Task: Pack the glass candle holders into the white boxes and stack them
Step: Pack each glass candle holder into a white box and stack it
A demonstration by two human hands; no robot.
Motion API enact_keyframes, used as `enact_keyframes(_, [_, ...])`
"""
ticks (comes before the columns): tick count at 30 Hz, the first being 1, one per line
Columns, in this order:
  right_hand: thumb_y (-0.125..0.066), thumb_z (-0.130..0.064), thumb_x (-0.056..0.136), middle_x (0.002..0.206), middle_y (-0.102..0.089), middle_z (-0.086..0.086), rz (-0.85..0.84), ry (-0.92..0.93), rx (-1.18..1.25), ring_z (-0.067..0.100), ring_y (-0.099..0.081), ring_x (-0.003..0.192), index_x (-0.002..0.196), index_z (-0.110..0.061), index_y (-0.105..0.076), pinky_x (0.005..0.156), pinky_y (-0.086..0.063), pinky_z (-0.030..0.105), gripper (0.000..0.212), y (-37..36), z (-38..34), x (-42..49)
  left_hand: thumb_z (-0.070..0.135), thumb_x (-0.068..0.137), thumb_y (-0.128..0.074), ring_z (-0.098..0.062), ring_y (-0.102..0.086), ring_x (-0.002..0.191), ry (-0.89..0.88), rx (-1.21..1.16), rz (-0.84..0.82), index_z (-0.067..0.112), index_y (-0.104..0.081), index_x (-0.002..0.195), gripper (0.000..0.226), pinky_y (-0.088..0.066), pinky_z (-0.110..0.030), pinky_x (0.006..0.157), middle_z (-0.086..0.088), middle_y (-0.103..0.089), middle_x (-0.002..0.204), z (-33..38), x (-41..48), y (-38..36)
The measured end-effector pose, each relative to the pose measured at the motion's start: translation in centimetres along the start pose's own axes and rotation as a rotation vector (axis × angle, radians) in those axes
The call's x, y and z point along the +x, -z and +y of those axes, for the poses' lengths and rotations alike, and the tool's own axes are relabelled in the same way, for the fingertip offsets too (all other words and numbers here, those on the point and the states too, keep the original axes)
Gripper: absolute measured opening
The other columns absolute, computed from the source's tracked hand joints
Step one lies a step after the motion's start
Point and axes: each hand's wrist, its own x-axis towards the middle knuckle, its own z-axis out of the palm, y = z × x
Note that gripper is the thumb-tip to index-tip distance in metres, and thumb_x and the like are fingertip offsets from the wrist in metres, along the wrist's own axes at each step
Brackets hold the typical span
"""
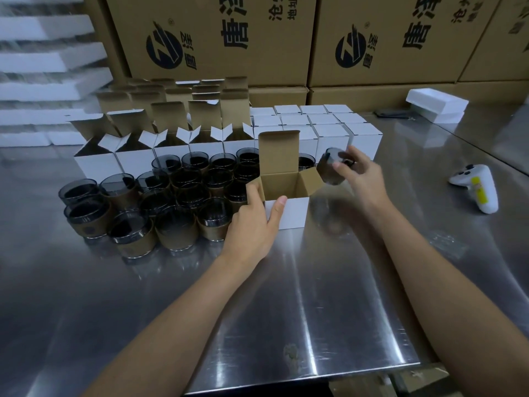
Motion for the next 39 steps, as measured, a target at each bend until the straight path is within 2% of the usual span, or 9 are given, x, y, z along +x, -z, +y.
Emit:
enact_keyframes(4, [-0.068, -0.017, 0.089, 0.118, -0.065, -0.007, -0.045, 0.117, 0.143, 0.007, -0.06, 0.116, 0.139, -0.009, -0.05, 0.1, -0.046, 0.026, 0.054, -0.3, -3.4, -0.9, 0.056, 0.097, -0.032, -0.037, -0.063, 0.099, -0.007, 0.0, 0.007, 0.02, -0.021, 0.141, 0.058, -0.053, -0.047, 0.082, -0.015, -0.065, 0.111, 0.1, 0.0, 0.0])
enact_keyframes(8, [-0.069, -0.021, 0.083, 0.121, -0.066, -0.009, -0.162, 0.24, 0.154, 0.006, -0.062, 0.115, 0.132, -0.021, -0.052, 0.096, -0.048, 0.023, 0.053, -1.9, -5.7, -2.8, 0.056, 0.097, -0.033, -0.036, -0.064, 0.097, -0.011, 0.009, 0.022, 0.018, -0.023, 0.14, 0.058, -0.053, -0.047, 0.08, -0.015, -0.066, 0.11, 0.2, 0.0, 0.0])
enact_keyframes(13, [-0.072, -0.015, 0.081, 0.126, -0.059, 0.005, -0.309, 0.37, 0.033, 0.018, -0.056, 0.12, 0.115, -0.014, -0.066, 0.102, -0.046, 0.037, 0.035, -3.7, -5.8, -4.1, 0.055, 0.097, -0.035, -0.033, -0.065, 0.093, -0.015, 0.009, 0.03, 0.019, -0.024, 0.141, 0.058, -0.052, -0.038, 0.074, -0.012, -0.068, 0.106, 0.2, 0.1, -0.1])
enact_keyframes(16, [-0.075, -0.016, 0.079, 0.122, -0.059, 0.002, -0.366, 0.369, -0.062, 0.011, -0.055, 0.117, 0.088, -0.019, -0.069, 0.1, -0.045, 0.029, 0.012, -4.3, -5.3, -4.4, 0.054, 0.097, -0.036, -0.038, -0.064, 0.095, -0.009, 0.006, 0.038, 0.019, -0.024, 0.142, 0.058, -0.053, -0.045, 0.078, -0.016, -0.068, 0.104, 0.2, 0.0, 0.0])
enact_keyframes(19, [-0.078, -0.015, 0.08, 0.124, -0.059, -0.002, -0.415, 0.324, -0.106, 0.006, -0.054, 0.118, 0.076, -0.021, -0.065, 0.1, -0.043, 0.023, 0.014, -4.4, -4.4, -4.5, 0.056, 0.096, -0.035, -0.04, -0.063, 0.093, -0.009, 0.035, 0.042, 0.018, -0.024, 0.142, 0.06, -0.053, -0.046, 0.076, -0.018, -0.067, 0.1, 0.2, -0.1, 0.0])
enact_keyframes(26, [-0.07, -0.012, 0.087, 0.127, -0.053, -0.009, -0.577, 0.24, -0.08, 0.008, -0.048, 0.126, 0.076, -0.021, -0.065, 0.109, -0.036, 0.028, 0.015, -4.7, -3.1, -3.8, 0.061, 0.094, -0.031, -0.041, -0.064, 0.09, -0.007, 0.052, 0.033, 0.018, -0.022, 0.142, 0.065, -0.053, -0.049, 0.075, -0.018, -0.067, 0.097, 0.3, -0.1, 0.1])
enact_keyframes(31, [-0.061, -0.014, 0.094, 0.126, -0.05, -0.011, -0.605, 0.305, -0.157, 0.008, -0.045, 0.125, 0.079, -0.012, -0.063, 0.106, -0.036, 0.029, 0.015, -4.9, -2.5, -3.9, 0.061, 0.094, -0.031, -0.041, -0.064, 0.087, -0.011, 0.062, 0.024, 0.018, -0.021, 0.142, 0.065, -0.054, -0.048, 0.073, -0.018, -0.067, 0.092, 0.3, -0.1, 0.1])
enact_keyframes(34, [-0.055, -0.022, 0.093, 0.126, -0.048, -0.008, -0.603, 0.336, -0.189, 0.004, -0.044, 0.123, 0.081, -0.005, -0.062, 0.098, -0.038, 0.021, 0.023, -5.0, -2.6, -4.2, 0.061, 0.094, -0.03, -0.04, -0.064, 0.086, -0.014, 0.065, 0.019, 0.017, -0.021, 0.141, 0.066, -0.054, -0.049, 0.073, -0.018, -0.067, 0.092, 0.3, -0.1, 0.1])
enact_keyframes(39, [-0.043, -0.033, 0.095, 0.12, -0.055, -0.001, -0.604, 0.457, -0.381, 0.016, -0.042, 0.119, 0.084, -0.004, -0.068, 0.098, -0.032, 0.018, 0.04, -5.0, -2.4, -4.1, 0.06, 0.094, -0.031, -0.042, -0.064, 0.088, -0.014, 0.064, 0.025, 0.018, -0.02, 0.141, 0.064, -0.053, -0.049, 0.074, -0.019, -0.067, 0.095, 0.2, -0.1, 0.0])
